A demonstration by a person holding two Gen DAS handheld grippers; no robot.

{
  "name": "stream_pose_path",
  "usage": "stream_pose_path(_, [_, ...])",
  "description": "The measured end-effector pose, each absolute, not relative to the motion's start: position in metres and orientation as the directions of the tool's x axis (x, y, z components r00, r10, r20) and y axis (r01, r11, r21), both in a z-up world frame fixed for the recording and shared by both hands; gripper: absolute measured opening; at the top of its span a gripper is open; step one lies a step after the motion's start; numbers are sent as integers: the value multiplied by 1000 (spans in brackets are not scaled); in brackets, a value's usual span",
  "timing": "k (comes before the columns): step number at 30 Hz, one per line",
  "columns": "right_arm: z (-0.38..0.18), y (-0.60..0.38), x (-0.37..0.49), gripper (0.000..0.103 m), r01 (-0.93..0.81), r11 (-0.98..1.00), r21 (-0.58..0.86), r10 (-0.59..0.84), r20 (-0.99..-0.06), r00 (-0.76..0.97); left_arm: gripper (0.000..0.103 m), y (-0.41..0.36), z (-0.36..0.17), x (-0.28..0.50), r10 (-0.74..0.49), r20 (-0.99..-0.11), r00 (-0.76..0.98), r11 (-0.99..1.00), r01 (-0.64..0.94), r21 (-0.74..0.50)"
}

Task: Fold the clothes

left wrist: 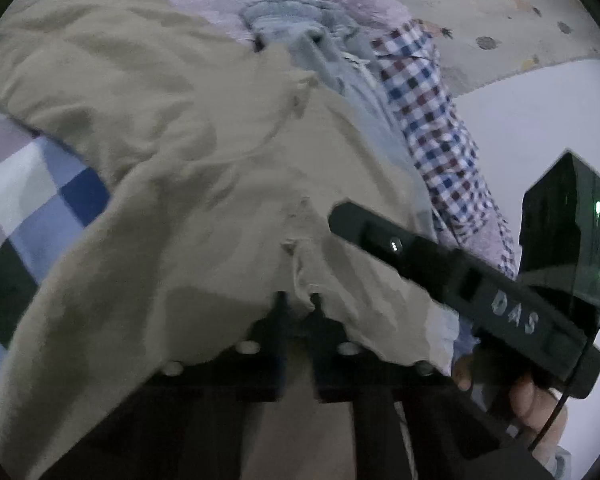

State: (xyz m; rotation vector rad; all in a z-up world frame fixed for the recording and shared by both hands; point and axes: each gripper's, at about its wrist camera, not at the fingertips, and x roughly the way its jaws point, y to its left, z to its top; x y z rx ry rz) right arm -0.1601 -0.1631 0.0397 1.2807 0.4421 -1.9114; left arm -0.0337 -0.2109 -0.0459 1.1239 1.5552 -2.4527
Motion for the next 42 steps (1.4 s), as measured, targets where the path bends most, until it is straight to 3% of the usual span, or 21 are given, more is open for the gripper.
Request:
stream_pose_path(7, [27,-180,-160,56,795,-603,58,-346,-918,-195,3,-215,-47,-31,353,-572,-741,-476,384,-791])
stream_pose_path(8, [26,-181,-159,49,799,-598,62,-345,-920,-187,3,-215,-48,-31,354,-570,-741,-473,384,-793])
stream_pose_path(9, [25,-182,-159,24,803,-592,65,-345,-921,-179,3,-216,-48,-31,357,-567,-742,-468,383,-796])
stream_pose_path(10, [25,-182,-157,8,811,-583,47,-338,-922,-189,3,-216,-47,-30,360,-565,-743,-465,382,-799])
stream_pose_path(11, [26,-183,-154,5,820,-572,22,-329,-922,-205,3,-217,-47,-30,362,-560,-745,-459,380,-803])
stream_pose_path(18, [70,-184,-158,5,818,-575,18,-413,-869,-272,2,-227,-28,-23,332,-480,-812,-420,328,-846])
stream_pose_path(28, [50,-216,-144,5,827,-562,-18,-394,-873,-287,2,-242,-33,-12,240,-521,-819,-398,406,-822])
stream_pose_path(35, [24,-222,-150,10,810,-586,-25,-351,-893,-282,3,-243,-42,-19,226,-560,-797,-414,442,-796])
stream_pose_path(37, [26,-214,-153,20,786,-619,-8,-361,-886,-293,3,-241,-44,-20,227,-571,-789,-425,447,-787])
stream_pose_path(39, [37,-200,-157,52,764,-646,11,-384,-869,-313,3,-241,-43,-20,227,-571,-789,-427,447,-786])
stream_pose_path(42, [70,-154,-167,60,728,-685,45,-433,-828,-357,3,-241,-43,-18,225,-577,-785,-434,450,-781])
